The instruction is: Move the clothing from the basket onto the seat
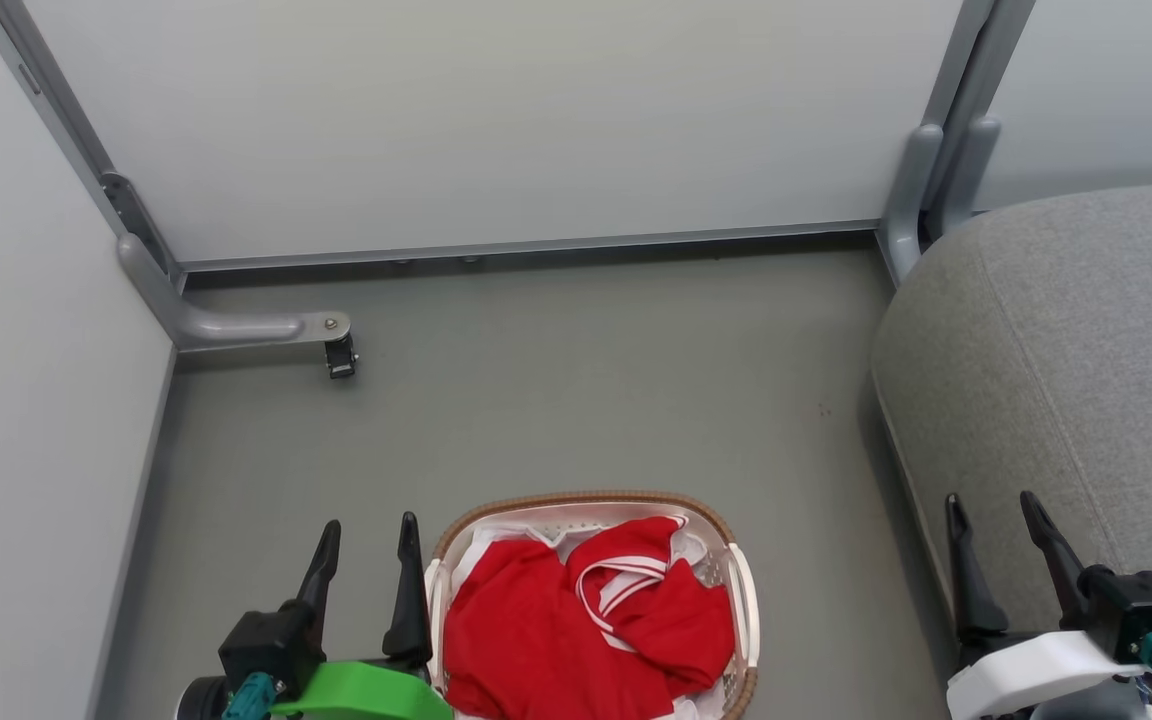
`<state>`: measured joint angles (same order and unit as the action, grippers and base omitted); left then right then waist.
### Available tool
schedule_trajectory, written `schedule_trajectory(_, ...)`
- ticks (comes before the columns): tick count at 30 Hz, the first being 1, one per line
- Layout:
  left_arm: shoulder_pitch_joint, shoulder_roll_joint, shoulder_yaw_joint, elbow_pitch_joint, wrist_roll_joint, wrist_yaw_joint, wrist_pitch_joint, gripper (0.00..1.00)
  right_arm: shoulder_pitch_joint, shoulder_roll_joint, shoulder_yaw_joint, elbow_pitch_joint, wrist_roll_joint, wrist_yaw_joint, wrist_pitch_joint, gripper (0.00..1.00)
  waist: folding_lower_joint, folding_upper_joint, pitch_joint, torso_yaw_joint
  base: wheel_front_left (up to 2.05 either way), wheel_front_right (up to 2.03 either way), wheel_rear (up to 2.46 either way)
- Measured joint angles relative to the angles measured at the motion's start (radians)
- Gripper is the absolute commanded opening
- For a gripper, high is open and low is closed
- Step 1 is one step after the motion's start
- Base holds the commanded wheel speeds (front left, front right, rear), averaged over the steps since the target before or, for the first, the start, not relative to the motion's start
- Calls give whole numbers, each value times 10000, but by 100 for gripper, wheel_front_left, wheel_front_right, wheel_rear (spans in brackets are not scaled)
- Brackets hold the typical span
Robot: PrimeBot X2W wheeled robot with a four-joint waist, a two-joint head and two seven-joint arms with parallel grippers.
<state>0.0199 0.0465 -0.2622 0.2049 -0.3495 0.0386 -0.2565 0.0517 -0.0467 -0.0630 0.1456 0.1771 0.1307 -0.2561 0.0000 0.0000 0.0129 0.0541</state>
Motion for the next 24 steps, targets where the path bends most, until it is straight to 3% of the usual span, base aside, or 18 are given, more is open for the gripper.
schedule_trajectory(24, -2, 4, -96, 274, 174, 63, -59, 100, 13, -4, 21, 4, -222, 2, -56, 100, 0, 0, 23, 9, 0, 0, 0)
